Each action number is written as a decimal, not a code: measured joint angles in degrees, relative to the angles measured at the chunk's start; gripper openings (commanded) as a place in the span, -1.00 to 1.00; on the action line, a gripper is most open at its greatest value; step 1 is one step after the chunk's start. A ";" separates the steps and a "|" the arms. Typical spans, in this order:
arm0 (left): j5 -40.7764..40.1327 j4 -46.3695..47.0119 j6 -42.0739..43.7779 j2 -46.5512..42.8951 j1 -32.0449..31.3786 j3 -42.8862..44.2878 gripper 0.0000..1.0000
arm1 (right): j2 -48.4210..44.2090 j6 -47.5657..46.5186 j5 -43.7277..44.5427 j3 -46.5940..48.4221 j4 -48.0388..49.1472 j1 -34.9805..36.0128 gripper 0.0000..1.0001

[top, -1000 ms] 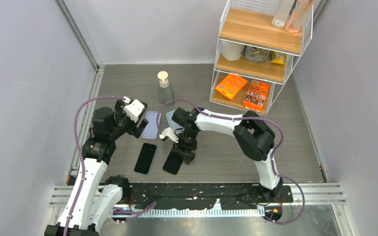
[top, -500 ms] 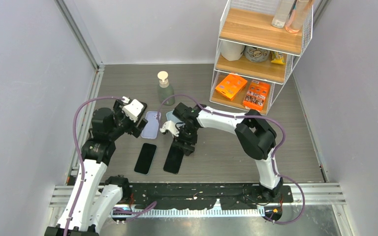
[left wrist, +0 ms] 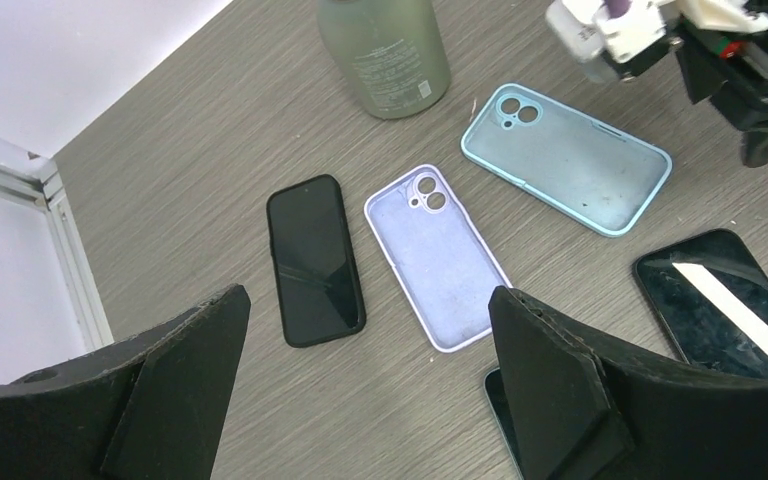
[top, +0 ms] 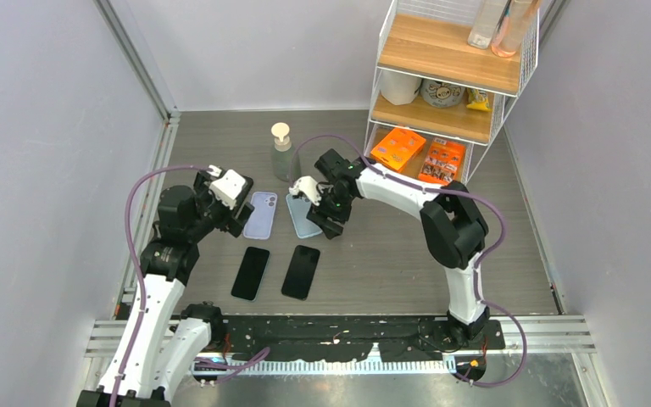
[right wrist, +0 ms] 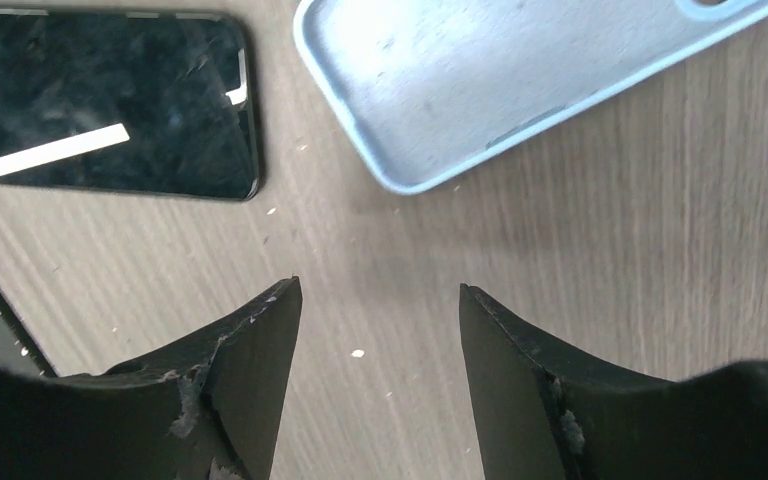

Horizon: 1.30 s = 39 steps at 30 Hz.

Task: Take the phone out of the phone case
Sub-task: Adjust the phone case at the center of the board, then pick up the phone at the center of the board.

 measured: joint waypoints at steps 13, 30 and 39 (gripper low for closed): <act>-4.02 -0.07 -3.63 2.75 5.38 2.10 0.99 | 9.57 0.46 -1.90 7.02 1.70 -0.11 0.31; -10.93 -3.63 -6.36 24.52 13.11 10.84 0.99 | 9.70 3.30 -7.82 8.15 2.14 2.69 0.53; -10.84 -10.60 -6.36 44.65 13.11 25.59 0.99 | 5.53 4.20 -3.06 6.49 3.30 2.67 0.95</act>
